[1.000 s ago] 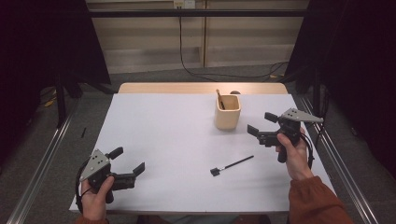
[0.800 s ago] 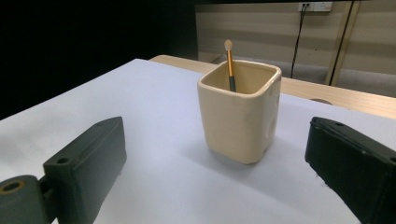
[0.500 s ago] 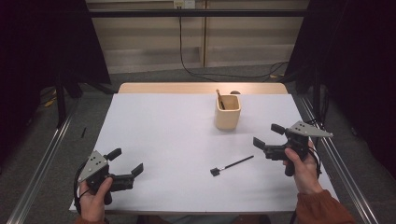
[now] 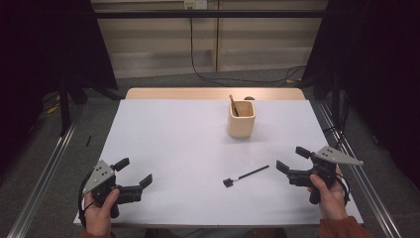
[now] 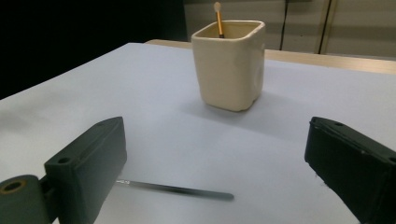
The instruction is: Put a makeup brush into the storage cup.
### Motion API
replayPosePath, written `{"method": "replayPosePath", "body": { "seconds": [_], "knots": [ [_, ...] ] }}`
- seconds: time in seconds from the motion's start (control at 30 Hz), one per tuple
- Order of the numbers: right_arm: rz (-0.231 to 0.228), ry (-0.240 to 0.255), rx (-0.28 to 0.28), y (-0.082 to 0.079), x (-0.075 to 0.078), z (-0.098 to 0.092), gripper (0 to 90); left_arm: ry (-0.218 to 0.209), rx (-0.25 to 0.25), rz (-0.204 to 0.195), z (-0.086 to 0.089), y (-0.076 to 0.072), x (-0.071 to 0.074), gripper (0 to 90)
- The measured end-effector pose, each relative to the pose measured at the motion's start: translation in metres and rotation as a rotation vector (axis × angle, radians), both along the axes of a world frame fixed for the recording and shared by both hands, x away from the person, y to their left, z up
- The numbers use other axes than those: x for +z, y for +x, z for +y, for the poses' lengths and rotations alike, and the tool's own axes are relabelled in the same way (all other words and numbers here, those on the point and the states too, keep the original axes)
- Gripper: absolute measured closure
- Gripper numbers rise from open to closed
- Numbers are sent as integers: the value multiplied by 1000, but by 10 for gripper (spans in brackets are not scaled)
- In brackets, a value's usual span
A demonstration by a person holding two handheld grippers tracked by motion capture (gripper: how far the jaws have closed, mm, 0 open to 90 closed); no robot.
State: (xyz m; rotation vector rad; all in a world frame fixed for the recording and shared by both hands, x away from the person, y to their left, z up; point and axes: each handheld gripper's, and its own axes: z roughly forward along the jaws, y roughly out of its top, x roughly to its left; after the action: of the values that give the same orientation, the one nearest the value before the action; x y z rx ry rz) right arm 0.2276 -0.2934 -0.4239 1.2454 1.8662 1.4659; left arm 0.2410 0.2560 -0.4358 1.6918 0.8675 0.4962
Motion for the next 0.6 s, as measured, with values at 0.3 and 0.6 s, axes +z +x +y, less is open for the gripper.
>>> {"method": "replayPosePath", "body": {
  "seconds": [0.3, 0.6],
  "knots": [
    [17, -35, -57, -26, -11, -8, 42, -6, -7, -2, 1, -3, 2, 15],
    [9, -53, -61, -41, -15, -14, 39, 5, -3, -10, 0, -3, 2, 15]
  ]
}}
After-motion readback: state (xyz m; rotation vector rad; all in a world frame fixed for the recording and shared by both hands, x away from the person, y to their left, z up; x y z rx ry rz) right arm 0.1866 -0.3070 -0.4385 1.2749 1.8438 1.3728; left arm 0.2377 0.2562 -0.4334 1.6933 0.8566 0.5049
